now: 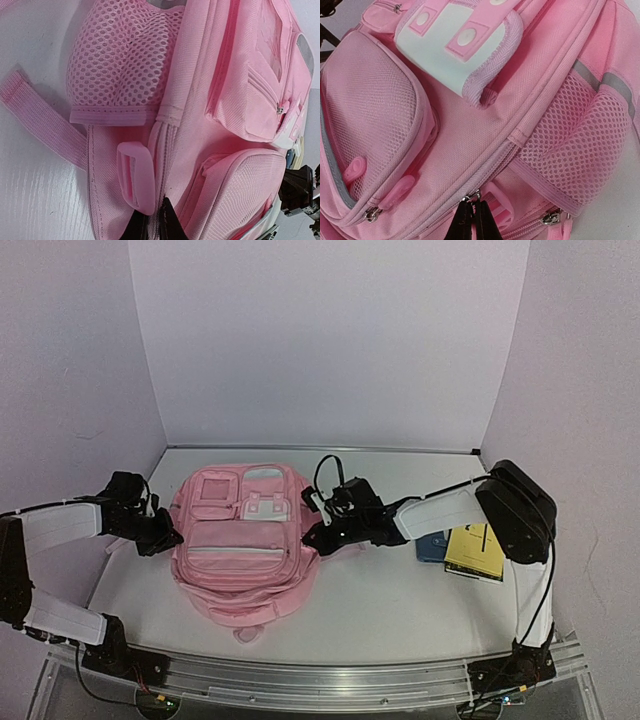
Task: Pack the student bag
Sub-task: Unzip the student bag at the center of the board.
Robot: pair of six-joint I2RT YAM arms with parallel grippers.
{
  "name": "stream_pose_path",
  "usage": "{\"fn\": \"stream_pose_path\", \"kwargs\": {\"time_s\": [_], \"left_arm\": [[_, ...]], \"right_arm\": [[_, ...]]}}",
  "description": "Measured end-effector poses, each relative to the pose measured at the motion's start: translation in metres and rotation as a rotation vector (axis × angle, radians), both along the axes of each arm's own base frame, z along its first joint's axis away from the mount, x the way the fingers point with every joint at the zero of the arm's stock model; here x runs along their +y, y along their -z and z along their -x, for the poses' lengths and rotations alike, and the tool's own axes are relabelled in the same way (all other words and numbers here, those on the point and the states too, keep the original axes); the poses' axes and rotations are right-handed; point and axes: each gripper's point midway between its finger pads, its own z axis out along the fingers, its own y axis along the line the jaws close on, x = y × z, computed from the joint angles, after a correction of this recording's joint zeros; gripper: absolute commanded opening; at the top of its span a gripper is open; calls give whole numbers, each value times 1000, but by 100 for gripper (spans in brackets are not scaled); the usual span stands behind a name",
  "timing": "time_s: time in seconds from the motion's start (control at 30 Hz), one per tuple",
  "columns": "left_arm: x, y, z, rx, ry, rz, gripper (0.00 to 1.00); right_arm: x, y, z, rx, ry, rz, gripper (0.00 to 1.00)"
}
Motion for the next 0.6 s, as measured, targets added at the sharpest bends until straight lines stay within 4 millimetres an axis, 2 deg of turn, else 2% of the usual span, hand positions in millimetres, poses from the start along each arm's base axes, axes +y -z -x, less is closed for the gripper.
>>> {"fn": "stream_pose_path", "kwargs": {"time_s": [0.17, 0.37, 0.6], "left_arm": [[0, 0, 0, -1, 0, 2, 0], [0, -1, 1, -6, 0, 3, 0], [1, -4, 3, -19, -11, 3, 0]], "right_arm": [[-2, -5, 7, -18, 10, 2, 0], [-2, -10, 32, -9, -7, 14, 0], [4, 1, 65, 47, -44, 48, 0]]}}
